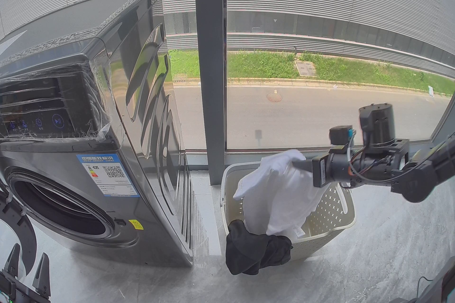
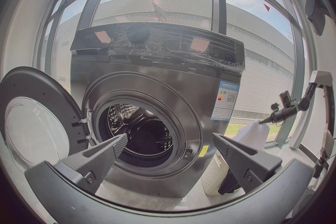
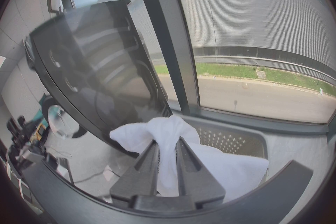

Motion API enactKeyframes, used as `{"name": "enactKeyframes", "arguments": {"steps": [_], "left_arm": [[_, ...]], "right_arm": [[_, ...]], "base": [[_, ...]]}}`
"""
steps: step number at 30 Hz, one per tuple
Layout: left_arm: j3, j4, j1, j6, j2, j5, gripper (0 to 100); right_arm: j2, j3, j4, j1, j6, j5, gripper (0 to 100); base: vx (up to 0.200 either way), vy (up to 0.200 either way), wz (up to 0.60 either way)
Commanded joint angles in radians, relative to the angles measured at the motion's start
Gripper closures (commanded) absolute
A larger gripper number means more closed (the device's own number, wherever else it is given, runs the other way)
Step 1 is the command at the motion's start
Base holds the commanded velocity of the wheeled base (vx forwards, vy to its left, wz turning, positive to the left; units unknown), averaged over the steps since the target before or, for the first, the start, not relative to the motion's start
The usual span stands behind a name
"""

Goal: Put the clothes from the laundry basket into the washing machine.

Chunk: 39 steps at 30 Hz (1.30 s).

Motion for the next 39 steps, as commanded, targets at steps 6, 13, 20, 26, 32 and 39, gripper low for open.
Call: {"name": "enactKeyframes", "arguments": {"steps": [6,13,20,26,32,39], "left_arm": [[0.007,0.000,0.000,0.001,-0.016,0.000,0],[0.007,0.003,0.000,0.004,-0.016,-0.004,0],[0.005,0.004,0.000,0.006,-0.016,-0.009,0],[0.005,0.004,0.000,0.006,-0.016,-0.009,0],[0.005,0.003,0.000,0.006,-0.016,-0.009,0],[0.005,0.003,0.000,0.006,-0.016,-0.009,0]], "right_arm": [[-0.524,0.036,-0.001,0.075,0.174,0.059,100],[-0.671,0.096,-0.001,0.265,0.172,0.060,100],[-0.689,0.114,-0.001,0.285,0.162,0.060,100],[-0.686,0.116,-0.001,0.288,0.152,0.065,100],[-0.679,0.145,-0.001,0.345,0.151,0.063,100],[-0.674,0.148,-0.001,0.360,0.151,0.063,100]], "base": [[0.000,0.000,0.00],[0.000,0.000,0.00],[-0.114,0.000,0.00],[-0.200,0.000,0.00],[-0.200,0.000,0.00],[-0.200,0.000,0.00]]}}
